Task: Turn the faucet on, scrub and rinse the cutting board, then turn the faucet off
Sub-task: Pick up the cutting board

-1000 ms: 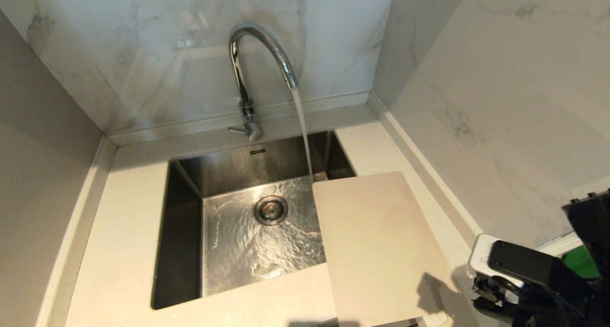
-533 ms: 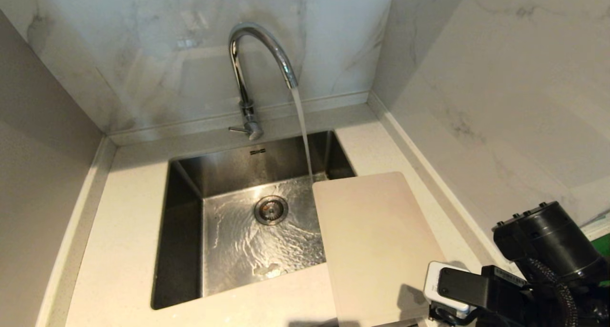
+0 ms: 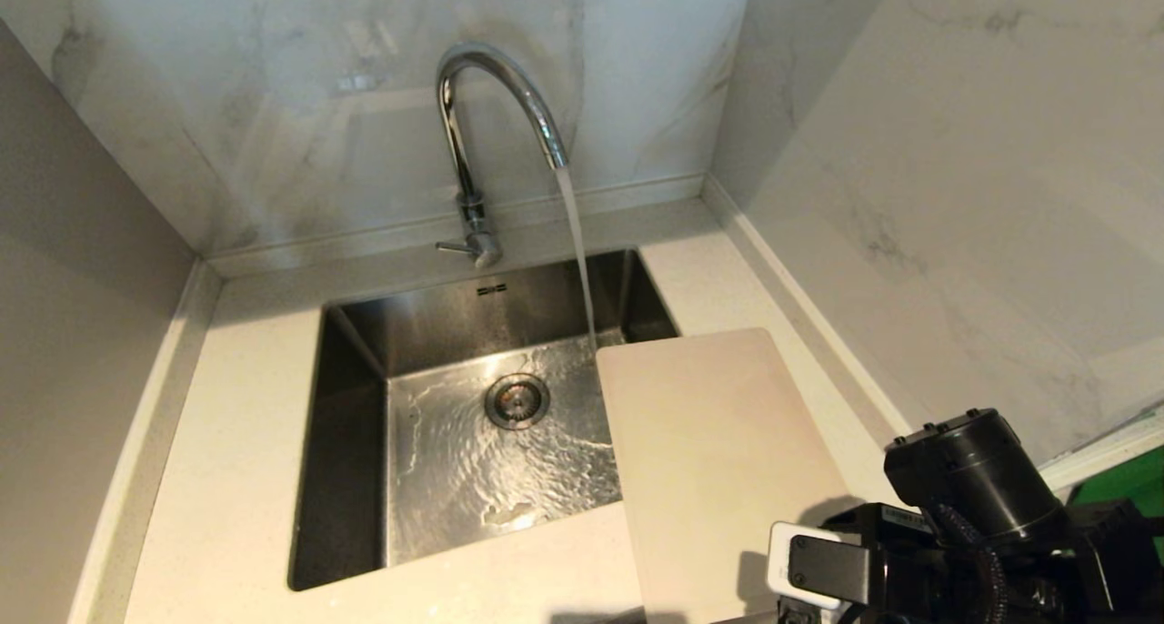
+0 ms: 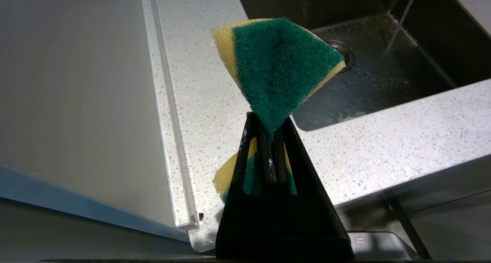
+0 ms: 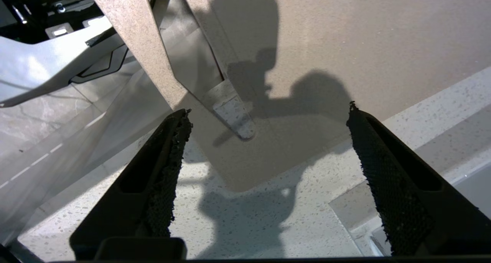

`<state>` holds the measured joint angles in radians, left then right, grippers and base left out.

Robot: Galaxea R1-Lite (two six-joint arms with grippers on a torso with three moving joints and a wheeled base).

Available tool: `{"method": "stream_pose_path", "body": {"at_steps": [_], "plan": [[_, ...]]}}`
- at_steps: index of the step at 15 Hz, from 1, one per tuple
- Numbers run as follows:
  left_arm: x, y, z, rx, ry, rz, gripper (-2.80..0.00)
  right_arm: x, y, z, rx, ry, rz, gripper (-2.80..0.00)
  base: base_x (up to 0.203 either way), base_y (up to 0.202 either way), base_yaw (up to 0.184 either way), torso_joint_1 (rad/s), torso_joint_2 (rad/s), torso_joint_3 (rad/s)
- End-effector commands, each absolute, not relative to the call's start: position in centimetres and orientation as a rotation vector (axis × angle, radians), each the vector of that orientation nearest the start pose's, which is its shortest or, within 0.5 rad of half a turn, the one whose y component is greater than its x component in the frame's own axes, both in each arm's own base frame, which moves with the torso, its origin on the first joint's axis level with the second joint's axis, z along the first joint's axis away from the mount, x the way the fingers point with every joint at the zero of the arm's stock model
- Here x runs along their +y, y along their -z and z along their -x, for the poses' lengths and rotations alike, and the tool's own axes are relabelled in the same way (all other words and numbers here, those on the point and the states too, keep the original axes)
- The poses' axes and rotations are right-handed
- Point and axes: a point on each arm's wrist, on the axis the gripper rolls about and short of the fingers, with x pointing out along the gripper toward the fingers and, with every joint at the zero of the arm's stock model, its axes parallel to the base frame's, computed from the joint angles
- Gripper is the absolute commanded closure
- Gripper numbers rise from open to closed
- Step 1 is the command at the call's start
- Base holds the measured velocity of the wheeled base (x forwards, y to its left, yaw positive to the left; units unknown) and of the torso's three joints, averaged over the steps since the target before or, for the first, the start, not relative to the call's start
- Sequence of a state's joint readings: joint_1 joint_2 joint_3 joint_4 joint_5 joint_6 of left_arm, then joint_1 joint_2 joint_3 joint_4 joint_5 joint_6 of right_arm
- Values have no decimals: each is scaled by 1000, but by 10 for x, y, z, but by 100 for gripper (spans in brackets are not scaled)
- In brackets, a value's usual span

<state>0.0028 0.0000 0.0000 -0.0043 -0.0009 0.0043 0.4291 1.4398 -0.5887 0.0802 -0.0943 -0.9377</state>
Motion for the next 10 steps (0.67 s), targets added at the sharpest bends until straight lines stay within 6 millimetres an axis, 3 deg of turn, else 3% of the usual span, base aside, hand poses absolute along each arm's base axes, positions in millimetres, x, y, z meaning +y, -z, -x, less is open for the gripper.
{"method": "stream_pose_path", "body": {"at_steps": [1,7,10], "plan": [[0,-76,23,-2,-2,-5,0,80,-131,-179,711,-738,1125,-280,0,0,0,0,0,0],[0,-76,23,-2,-3,-6,0,89,-121,-187,738,-783,1143,-280,0,0,0,0,0,0],[0,-76,23,-2,-3,-6,0,98,-116,-181,738,-838,1167,-280,0,0,0,0,0,0]]}}
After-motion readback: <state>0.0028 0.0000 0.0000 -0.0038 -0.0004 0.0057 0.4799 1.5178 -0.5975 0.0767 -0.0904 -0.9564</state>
